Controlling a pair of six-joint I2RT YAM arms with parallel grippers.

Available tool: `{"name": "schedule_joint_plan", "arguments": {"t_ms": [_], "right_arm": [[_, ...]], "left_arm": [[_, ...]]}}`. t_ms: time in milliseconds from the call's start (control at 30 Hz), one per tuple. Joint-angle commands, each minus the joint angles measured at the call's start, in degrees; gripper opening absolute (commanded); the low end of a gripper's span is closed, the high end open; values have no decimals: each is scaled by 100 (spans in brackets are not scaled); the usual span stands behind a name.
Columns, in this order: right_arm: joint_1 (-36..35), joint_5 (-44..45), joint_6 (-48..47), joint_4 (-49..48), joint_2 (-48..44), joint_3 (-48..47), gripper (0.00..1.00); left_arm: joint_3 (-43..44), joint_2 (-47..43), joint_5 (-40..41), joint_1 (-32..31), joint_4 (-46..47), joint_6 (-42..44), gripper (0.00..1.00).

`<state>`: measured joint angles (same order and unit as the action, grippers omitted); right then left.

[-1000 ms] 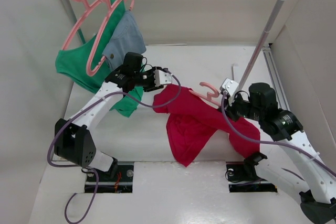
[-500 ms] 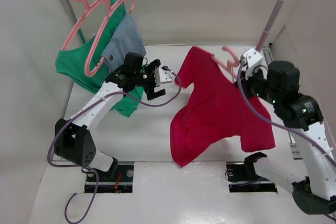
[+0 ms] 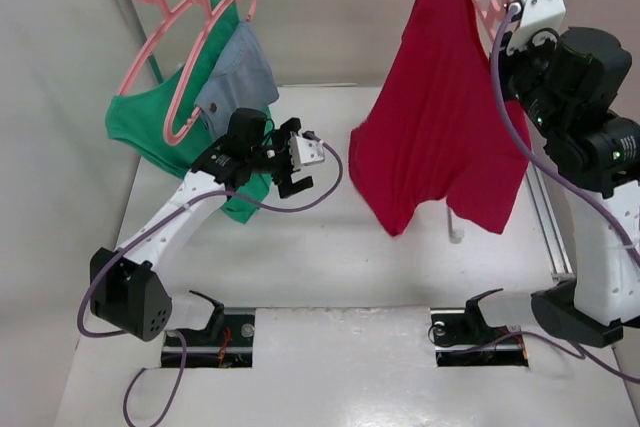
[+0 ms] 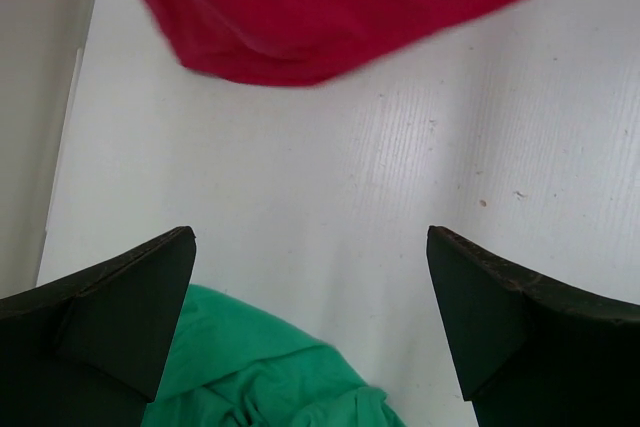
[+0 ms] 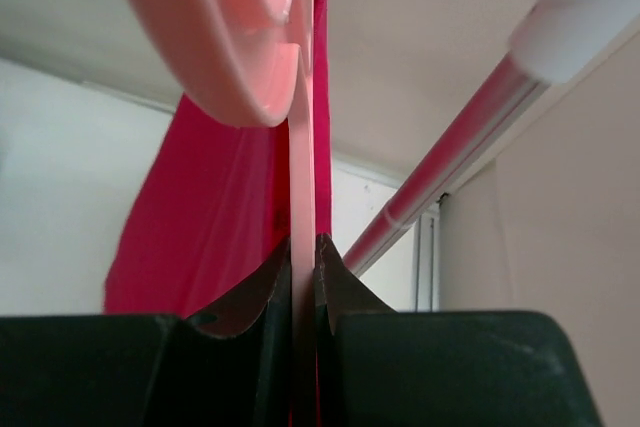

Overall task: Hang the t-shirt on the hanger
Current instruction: Hang the hanger with tshirt onto the clothesline

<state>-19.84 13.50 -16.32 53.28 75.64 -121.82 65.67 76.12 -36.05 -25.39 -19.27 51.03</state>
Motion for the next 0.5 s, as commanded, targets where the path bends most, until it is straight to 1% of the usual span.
{"name": "schedule_joint_plan", "arguments": {"t_ms": [0,67,267,367,400,467], "right_arm": [[50,382,-90,-879,240,-570,0],[120,513,-91,-994,355,-624,0],[437,461,-91,-1460,636,-624,0],[682,268,-91,-1706,759,-501,0],[735,59,-30,-1707,760,-405,0],[735,-110,31,-1777,821,-211,0]], "left_arm": [[-160,-299,-156,-45,116,-93,100],[-308,-360,-156,-45,169,-93,100],[-572,-528,-156,-45,274,-93,100],[-625,-580,-156,-45,274,-93,100],[-626,-580,-156,-45,335,-93,100],[-678,-633,-156,-45,336,-93,100]]}}
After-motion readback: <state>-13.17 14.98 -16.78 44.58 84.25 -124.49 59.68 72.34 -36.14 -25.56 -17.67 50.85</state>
